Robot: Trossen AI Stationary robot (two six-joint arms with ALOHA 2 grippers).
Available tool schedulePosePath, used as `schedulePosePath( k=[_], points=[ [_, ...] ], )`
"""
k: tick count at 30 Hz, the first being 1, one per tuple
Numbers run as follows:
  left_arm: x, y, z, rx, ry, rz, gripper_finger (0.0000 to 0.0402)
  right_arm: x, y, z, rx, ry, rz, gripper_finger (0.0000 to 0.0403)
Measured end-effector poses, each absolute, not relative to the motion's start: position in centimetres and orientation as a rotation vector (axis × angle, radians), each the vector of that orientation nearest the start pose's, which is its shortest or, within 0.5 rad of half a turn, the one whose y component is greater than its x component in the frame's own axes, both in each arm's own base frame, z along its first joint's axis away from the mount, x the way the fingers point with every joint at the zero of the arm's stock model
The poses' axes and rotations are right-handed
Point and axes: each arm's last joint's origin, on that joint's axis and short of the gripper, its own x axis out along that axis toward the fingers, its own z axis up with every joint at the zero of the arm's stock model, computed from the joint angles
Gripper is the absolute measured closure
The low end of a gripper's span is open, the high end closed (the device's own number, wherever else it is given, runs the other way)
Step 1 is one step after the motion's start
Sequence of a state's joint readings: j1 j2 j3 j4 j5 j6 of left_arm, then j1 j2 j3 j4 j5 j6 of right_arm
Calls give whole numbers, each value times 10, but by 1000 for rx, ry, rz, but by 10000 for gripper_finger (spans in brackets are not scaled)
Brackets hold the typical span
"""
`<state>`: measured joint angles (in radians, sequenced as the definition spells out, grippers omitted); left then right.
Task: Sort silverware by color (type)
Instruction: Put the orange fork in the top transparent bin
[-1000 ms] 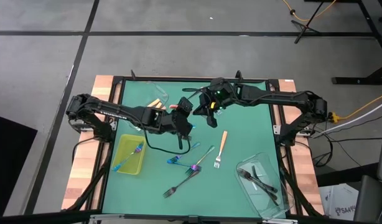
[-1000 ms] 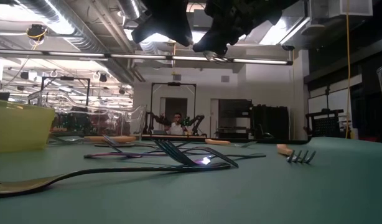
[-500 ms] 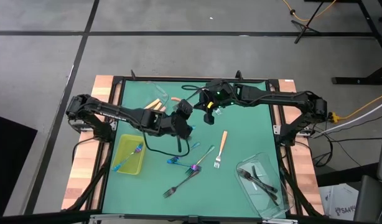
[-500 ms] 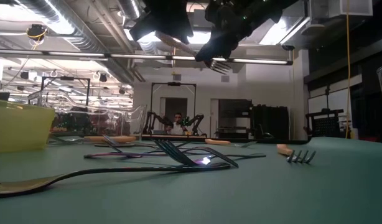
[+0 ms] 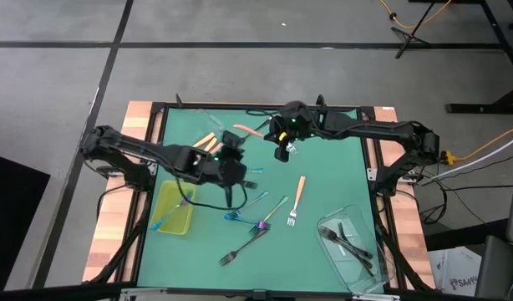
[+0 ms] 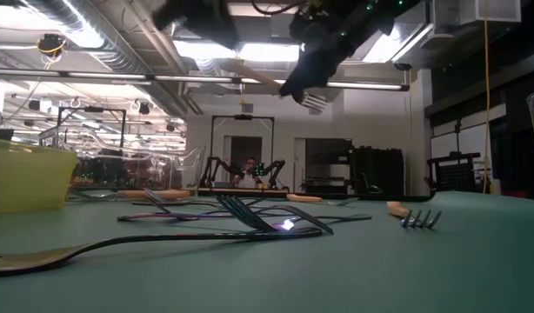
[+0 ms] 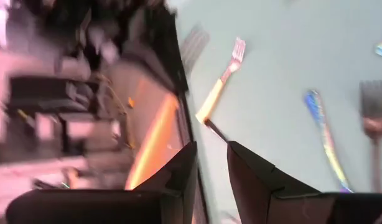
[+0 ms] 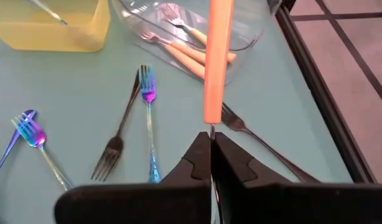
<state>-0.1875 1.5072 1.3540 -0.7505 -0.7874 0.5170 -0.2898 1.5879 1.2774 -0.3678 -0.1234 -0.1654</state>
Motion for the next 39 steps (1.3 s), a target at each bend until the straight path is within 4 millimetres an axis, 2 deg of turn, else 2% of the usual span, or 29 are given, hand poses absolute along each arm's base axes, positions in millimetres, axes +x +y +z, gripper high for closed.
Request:
schedulePosePath(
  k=[6,12,16,19,23,28,34,39],
  points=[
    [264,-28,344,624,951,348,319,335,-110,291,-9,652,-137,403],
    [224,-17,365,422,881,372,319,340,-109,299,-12,551,-70,403],
    [199,-12,363,328,801,415,319,344,-107,306,-9,457,20,403],
    [185,-10,353,259,727,437,319,347,-107,312,-22,390,47,403],
    [180,-9,338,189,568,449,319,350,-107,321,-24,294,70,403],
    [190,-10,316,234,396,452,319,354,-100,327,-48,221,93,403],
    [205,-6,296,251,246,482,319,362,-74,334,-108,152,139,403],
    [213,-3,300,210,104,441,319,366,-58,337,-152,118,152,403]
  ],
)
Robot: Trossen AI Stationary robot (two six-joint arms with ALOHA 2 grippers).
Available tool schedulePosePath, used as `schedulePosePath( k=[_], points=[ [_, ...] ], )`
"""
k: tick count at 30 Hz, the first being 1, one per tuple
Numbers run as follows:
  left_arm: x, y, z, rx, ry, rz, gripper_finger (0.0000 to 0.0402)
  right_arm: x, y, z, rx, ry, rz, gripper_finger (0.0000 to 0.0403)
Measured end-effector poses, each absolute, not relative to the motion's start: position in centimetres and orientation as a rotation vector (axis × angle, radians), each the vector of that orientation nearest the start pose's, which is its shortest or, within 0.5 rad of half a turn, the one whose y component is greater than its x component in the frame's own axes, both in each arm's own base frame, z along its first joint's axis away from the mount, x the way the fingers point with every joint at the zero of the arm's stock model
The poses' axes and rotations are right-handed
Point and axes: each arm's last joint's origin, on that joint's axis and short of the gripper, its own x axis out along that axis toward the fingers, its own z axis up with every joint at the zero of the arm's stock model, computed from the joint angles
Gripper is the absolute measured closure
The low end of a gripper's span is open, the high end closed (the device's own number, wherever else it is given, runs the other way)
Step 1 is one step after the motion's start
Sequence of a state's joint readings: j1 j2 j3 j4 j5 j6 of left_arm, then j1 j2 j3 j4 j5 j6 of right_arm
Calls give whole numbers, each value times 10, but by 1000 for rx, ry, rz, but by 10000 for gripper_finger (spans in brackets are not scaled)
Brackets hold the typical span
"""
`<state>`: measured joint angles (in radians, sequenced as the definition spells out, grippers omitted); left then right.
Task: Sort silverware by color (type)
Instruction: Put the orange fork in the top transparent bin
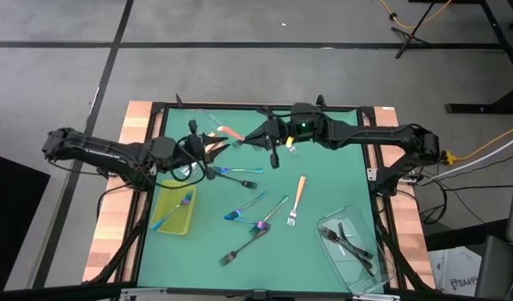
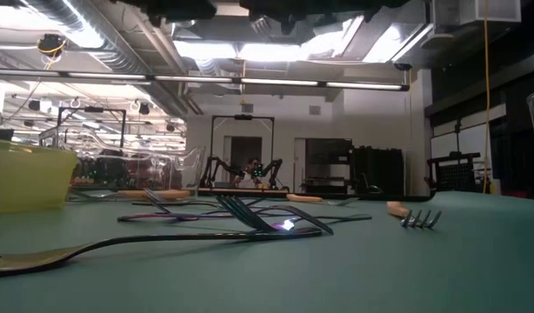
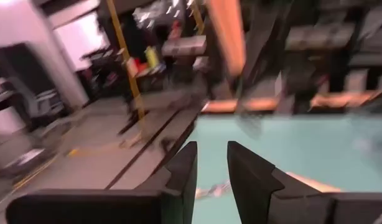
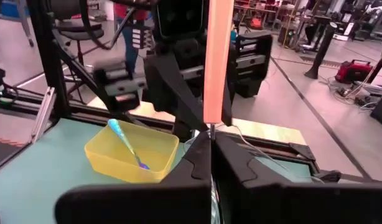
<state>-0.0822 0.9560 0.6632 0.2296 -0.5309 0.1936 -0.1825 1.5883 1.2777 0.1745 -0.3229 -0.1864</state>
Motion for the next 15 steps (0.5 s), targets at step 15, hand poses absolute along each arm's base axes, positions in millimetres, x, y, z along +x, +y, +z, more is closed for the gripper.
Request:
schedulePosePath(
  k=[15],
  points=[
    [215,-5,318,169,-105,268,319,368,-46,337,-181,109,195,403]
  ],
)
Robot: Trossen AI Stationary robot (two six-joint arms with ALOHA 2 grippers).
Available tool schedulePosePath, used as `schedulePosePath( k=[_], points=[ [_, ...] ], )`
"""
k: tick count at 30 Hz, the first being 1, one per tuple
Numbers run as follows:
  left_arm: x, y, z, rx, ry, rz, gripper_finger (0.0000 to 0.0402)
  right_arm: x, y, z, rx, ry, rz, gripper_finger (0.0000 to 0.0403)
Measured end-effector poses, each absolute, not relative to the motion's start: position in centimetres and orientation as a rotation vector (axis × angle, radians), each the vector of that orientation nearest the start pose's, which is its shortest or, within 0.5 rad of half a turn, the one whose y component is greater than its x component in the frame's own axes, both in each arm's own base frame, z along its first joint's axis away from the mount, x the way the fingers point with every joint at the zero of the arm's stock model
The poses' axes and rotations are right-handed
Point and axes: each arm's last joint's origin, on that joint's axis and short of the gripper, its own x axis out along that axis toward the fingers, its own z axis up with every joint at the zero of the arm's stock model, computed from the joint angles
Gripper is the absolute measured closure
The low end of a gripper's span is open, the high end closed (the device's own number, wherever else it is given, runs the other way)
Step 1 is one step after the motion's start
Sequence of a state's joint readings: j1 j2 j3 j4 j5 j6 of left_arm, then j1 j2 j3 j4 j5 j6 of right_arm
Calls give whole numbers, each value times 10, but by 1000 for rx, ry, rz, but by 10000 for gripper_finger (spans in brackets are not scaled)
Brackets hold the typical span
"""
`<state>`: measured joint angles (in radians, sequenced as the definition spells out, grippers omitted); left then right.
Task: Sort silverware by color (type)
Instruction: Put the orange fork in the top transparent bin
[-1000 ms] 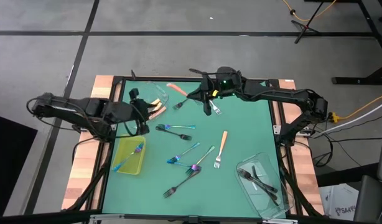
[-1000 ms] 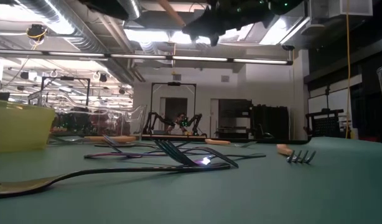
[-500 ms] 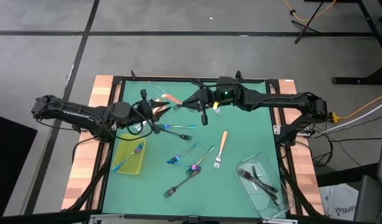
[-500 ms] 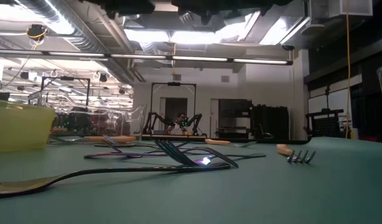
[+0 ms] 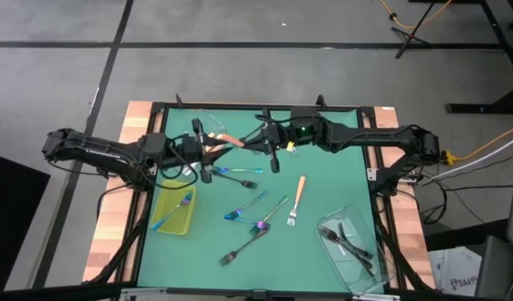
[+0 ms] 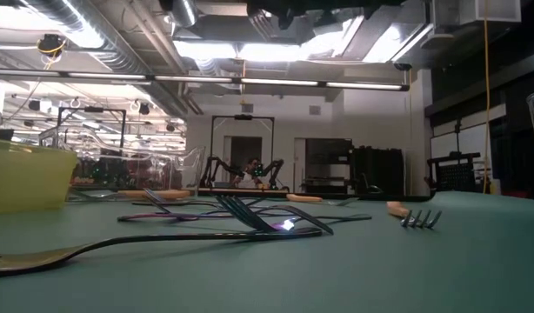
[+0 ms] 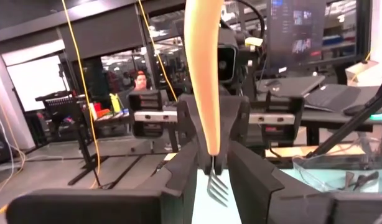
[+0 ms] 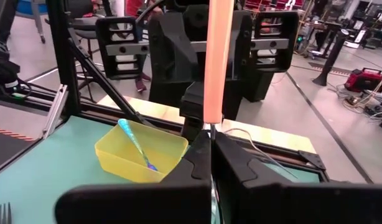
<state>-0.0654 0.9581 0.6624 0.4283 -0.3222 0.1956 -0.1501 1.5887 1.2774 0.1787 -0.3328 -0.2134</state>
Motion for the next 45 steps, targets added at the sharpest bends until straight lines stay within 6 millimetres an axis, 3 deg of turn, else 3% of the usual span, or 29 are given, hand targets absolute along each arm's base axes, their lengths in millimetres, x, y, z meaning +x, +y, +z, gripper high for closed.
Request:
schedulePosePath(
  k=[40,45],
  points=[
    [212,-6,330,148,-228,247,319,367,-46,330,-156,183,200,403],
    [212,-6,330,146,-230,249,338,367,-46,330,-156,184,200,403]
  ],
)
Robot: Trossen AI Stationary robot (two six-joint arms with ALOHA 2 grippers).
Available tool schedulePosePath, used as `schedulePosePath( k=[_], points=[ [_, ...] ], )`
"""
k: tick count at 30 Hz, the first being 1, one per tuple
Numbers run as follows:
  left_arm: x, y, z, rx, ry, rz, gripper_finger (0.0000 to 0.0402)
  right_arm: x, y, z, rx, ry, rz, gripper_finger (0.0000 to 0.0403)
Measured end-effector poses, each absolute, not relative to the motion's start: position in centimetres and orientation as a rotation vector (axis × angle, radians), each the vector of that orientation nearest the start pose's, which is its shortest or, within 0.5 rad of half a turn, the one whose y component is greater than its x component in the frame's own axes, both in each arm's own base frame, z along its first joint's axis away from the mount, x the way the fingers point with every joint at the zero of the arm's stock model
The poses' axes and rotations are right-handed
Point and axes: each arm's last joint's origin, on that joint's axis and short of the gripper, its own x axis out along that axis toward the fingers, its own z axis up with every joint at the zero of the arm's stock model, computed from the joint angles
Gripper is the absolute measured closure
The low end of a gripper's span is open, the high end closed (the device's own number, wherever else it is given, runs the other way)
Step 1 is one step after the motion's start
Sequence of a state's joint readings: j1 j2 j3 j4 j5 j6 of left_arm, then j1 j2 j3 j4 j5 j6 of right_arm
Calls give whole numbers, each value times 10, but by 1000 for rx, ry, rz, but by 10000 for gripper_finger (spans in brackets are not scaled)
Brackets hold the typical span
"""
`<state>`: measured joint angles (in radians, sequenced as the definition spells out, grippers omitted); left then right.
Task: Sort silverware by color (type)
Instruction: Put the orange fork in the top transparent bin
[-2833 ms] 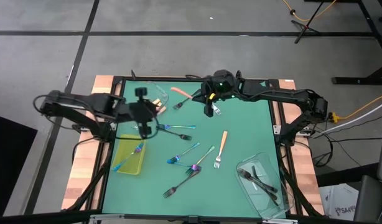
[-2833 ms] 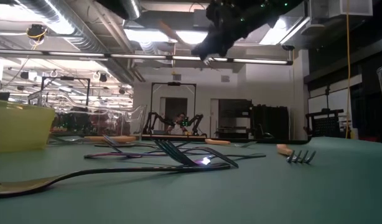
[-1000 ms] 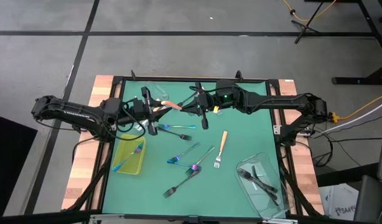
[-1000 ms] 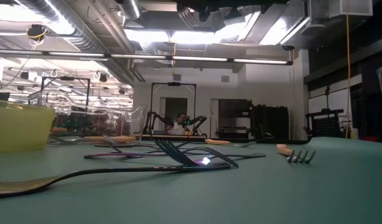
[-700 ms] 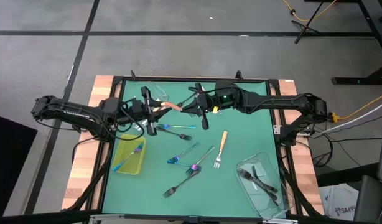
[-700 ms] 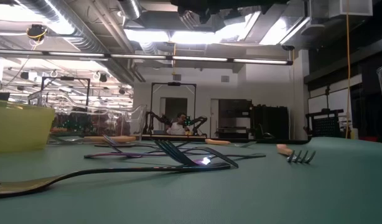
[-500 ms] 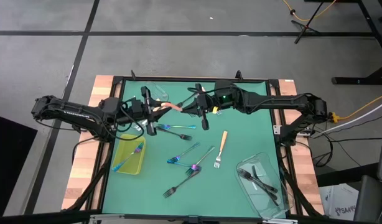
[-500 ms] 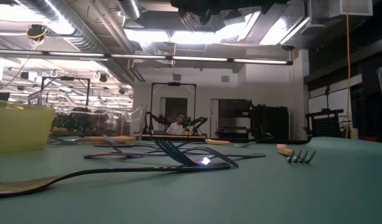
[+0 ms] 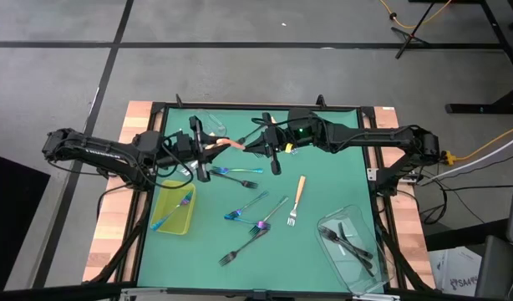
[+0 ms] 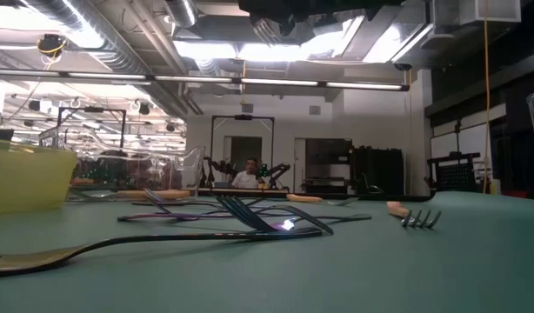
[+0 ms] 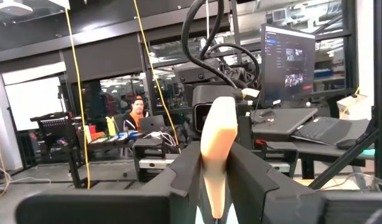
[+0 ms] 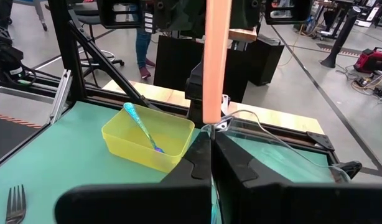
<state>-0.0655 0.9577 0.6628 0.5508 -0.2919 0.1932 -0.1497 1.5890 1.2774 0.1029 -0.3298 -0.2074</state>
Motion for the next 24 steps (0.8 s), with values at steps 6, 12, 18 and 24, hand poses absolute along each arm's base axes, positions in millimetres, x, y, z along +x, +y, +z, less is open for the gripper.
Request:
schedulePosePath(
  k=[6,12,18,24],
  points=[
    [212,-6,330,145,-233,248,359,367,-46,330,-158,183,199,403],
    [212,-6,331,144,-238,249,358,367,-46,330,-158,182,199,403],
    [212,-6,331,144,-239,250,358,367,-46,330,-152,184,198,391],
    [212,-5,331,141,-240,271,358,367,-46,329,-149,193,199,344]
  ],
)
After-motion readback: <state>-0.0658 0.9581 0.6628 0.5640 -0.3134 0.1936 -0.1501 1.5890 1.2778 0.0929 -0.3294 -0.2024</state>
